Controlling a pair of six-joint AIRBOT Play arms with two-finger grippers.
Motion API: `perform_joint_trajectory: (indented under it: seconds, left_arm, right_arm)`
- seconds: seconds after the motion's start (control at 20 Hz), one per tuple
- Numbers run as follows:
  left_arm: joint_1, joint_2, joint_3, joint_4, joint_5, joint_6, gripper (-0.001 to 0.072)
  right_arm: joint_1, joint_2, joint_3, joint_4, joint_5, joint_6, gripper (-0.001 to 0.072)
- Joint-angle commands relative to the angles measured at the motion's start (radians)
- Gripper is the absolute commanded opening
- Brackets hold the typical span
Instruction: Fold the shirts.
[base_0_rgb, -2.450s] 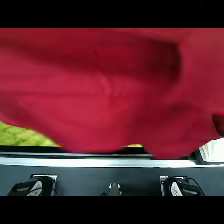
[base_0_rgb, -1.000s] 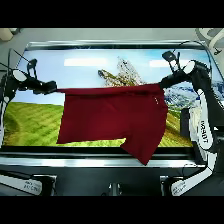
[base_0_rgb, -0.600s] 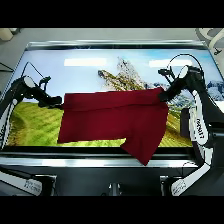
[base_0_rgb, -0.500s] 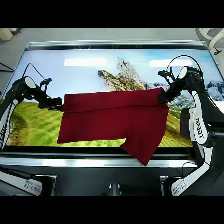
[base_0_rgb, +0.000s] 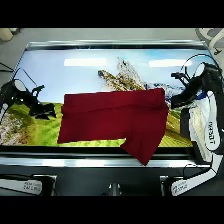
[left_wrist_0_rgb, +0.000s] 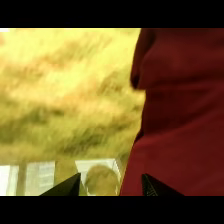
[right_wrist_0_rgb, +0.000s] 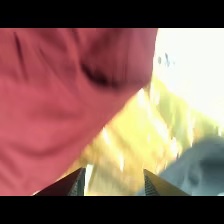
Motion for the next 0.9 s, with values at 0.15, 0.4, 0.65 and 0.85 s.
perform_joint_trajectory:
  seconds: [0.15,0.4,0.65,0.85]
  left_arm:
    - [0.027,0.272,-0.503,-0.039,0.165,0.013,0.0465]
    - [0.02,0.296,-0.57,-0.126,0.277,0.018,0.0459]
    - [-0.036,0.249,-0.57,-0.155,0.292,0.019,0.0449]
    - [-0.066,0.235,-0.568,-0.156,0.314,0.016,0.0026]
  right_arm:
    - [-0.037,0.176,-0.222,0.02,-0.053,-0.015,0.0345]
    - [-0.037,0.189,-0.291,0.014,-0.039,-0.031,0.0343]
    - [-0.037,0.189,-0.293,0.014,-0.028,-0.031,0.0343]
    - [-0.037,0.233,-0.341,0.008,-0.033,-0.032,0.0379]
